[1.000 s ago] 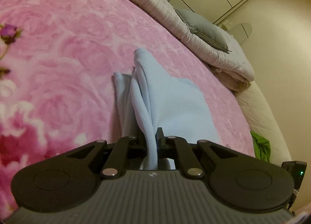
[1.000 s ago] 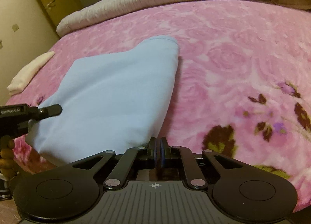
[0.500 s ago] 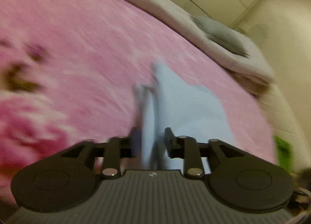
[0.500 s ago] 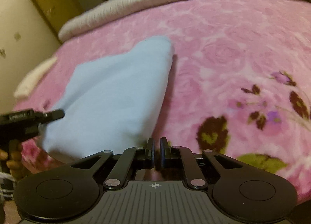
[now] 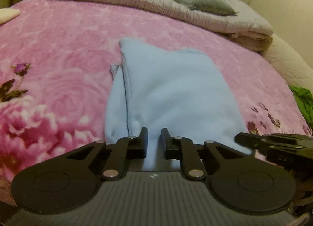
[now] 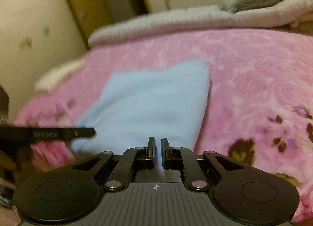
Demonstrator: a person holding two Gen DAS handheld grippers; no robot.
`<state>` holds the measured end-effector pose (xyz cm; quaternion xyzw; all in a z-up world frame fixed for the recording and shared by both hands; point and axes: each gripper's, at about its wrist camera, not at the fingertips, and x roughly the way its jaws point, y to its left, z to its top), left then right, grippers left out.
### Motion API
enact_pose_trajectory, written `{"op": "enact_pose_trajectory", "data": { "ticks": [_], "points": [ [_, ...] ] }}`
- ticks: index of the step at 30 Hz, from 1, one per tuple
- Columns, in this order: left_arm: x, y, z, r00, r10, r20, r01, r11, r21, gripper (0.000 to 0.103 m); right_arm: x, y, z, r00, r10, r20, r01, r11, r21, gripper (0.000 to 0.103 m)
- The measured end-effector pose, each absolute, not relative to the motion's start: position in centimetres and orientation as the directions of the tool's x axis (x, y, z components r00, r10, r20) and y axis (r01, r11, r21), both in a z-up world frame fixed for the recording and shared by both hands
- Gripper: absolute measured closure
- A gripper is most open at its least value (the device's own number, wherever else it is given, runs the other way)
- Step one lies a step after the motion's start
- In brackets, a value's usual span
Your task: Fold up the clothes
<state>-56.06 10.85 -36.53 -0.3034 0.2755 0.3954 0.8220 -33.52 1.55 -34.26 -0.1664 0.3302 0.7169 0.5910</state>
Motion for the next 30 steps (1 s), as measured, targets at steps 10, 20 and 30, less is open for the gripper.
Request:
{"op": "enact_pose_trajectory", "data": {
  "ticks": [10,20,30],
  "points": [
    [-56.8,10.5,-35.7,0.557,0.472,-0.683,-0.803,0.517,-0.297,0.095,-34.8,0.6,-32.6,-0.224,0.749,-0.623,-0.974,-0.157,0.162,0.095],
    [-57.1,15.2,-31.7,0.599,0.507,-0.620,-0.788,0.509,-0.345,0.095,-29.7,5.1,-31.2,-0.265,0.715,-0.647,-0.958,-0.120,0.260,0.095],
    [-51.0,23.2,-35.7,0.491,0.519,-0.700,-0.810,0.568,-0.147,0.093,-24.9,15.1,-34.3,-0.210,0.736,-0.644,-0.947,0.010,0.321,0.095]
  ]
}}
